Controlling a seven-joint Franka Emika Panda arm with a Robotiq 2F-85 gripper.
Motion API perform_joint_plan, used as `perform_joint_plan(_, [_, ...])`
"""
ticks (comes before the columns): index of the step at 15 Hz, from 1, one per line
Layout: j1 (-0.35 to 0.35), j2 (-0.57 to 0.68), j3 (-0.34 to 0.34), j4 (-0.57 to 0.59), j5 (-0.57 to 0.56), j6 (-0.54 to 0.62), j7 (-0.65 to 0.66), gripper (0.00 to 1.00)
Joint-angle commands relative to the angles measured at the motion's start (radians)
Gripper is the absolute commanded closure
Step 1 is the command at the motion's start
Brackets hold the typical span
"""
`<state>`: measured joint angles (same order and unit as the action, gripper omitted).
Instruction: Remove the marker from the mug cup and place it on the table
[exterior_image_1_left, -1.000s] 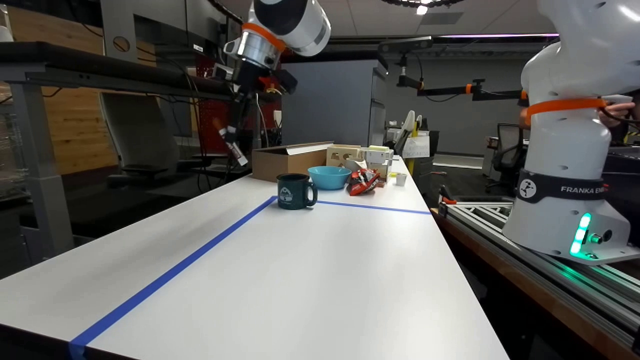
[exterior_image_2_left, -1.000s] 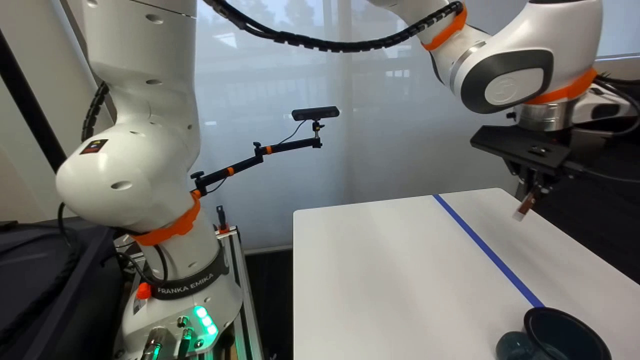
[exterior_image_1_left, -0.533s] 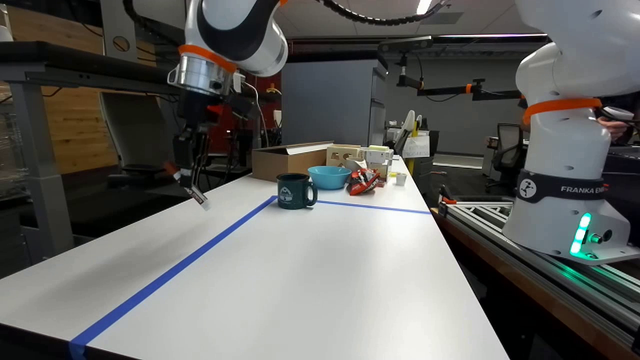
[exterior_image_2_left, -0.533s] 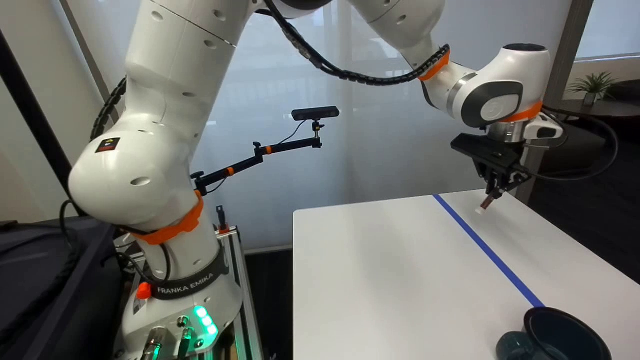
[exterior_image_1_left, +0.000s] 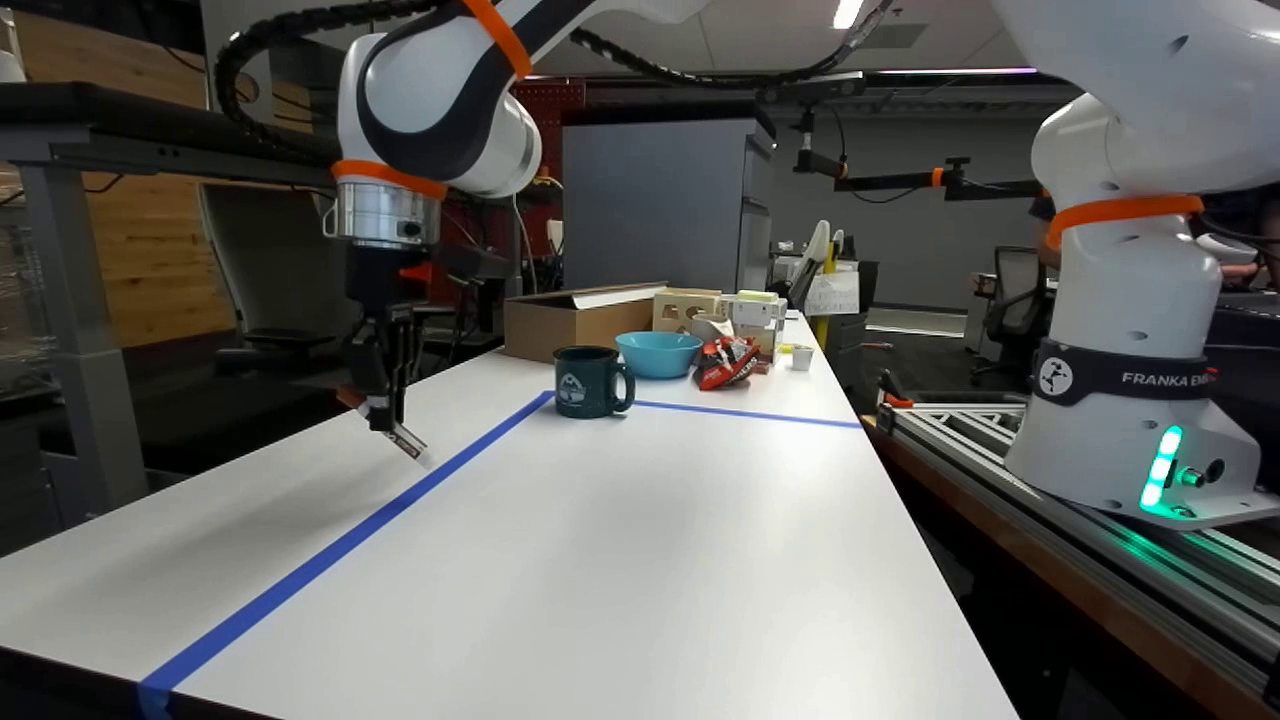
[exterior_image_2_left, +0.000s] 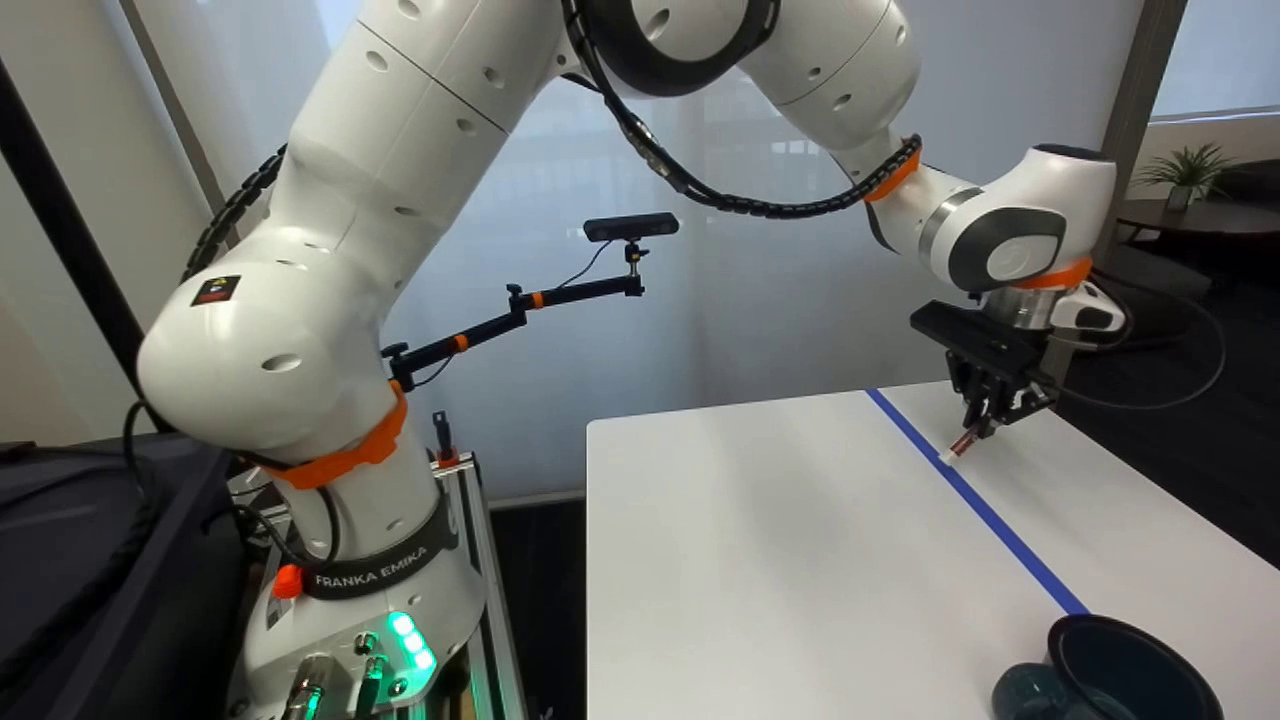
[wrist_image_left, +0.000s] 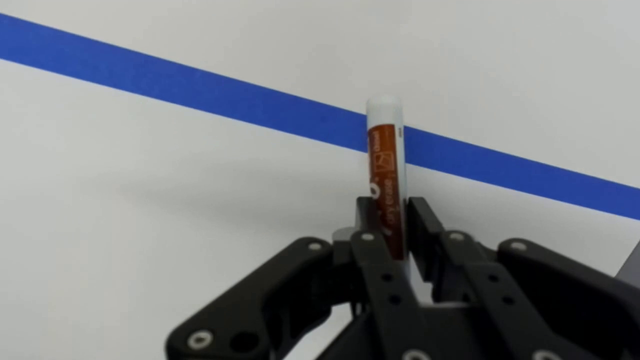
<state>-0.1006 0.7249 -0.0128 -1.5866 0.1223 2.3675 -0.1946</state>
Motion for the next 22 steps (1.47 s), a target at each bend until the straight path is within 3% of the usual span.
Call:
perform_joint_plan(1, [0.002, 0.066, -0.006, 0.089, -0.033, -0.06, 0.043, 0.95])
perform_joint_plan(14, [0.011, 0.198, -0.024, 0.204, -0.077, -0.058, 0.077, 0.95])
perform_joint_plan(15, [0.012, 0.199, -0.025, 0.205, -0.079, -0.056, 0.082, 0.55])
perform_joint_plan(17, [0.011, 0.193, -0.024, 0.204, -0.082, -0.055, 0.087, 0.48])
perform_joint_plan(22, [0.014, 0.13, -0.024, 0.165, -0.083, -0.042, 0.097, 0.1])
